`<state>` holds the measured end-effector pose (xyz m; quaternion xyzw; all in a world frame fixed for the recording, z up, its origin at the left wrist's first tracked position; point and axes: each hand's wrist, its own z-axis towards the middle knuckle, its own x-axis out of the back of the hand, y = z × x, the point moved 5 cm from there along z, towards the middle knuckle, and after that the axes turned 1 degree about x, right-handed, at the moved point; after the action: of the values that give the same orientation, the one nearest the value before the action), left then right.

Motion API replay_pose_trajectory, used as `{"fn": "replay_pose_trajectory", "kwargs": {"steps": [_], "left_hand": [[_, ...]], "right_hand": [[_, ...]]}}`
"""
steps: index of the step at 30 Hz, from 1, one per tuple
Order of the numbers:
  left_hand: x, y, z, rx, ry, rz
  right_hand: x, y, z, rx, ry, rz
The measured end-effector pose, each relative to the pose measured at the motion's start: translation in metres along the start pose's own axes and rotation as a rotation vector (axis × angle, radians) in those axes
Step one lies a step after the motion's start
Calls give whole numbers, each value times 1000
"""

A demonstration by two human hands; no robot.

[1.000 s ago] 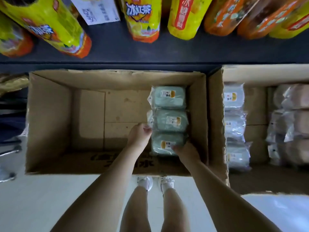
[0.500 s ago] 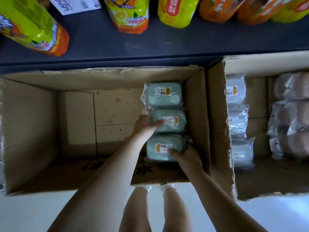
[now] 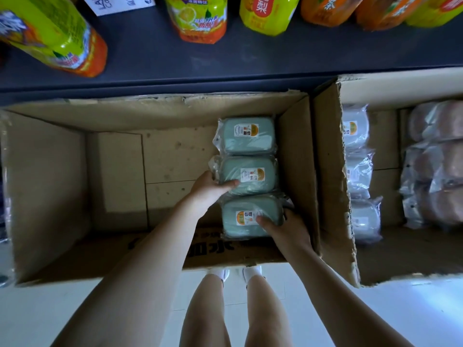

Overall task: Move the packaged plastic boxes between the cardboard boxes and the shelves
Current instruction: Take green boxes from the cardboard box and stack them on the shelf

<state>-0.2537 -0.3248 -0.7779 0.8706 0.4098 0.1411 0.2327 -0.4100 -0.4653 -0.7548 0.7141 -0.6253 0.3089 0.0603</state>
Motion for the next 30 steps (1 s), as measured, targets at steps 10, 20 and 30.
{"fn": "replay_pose_trajectory", "kwargs": {"steps": [10,20,30], "left_hand": [[60,-18,-44,85,152,-301],[134,36,-173,-33,316,-265],[166,132,-355,-403,484,-328]], "right_hand": [[19,-13,-28,54,161,11],[81,-87,-114,178,154,151],[202,-181,-249,507,280,347]]}}
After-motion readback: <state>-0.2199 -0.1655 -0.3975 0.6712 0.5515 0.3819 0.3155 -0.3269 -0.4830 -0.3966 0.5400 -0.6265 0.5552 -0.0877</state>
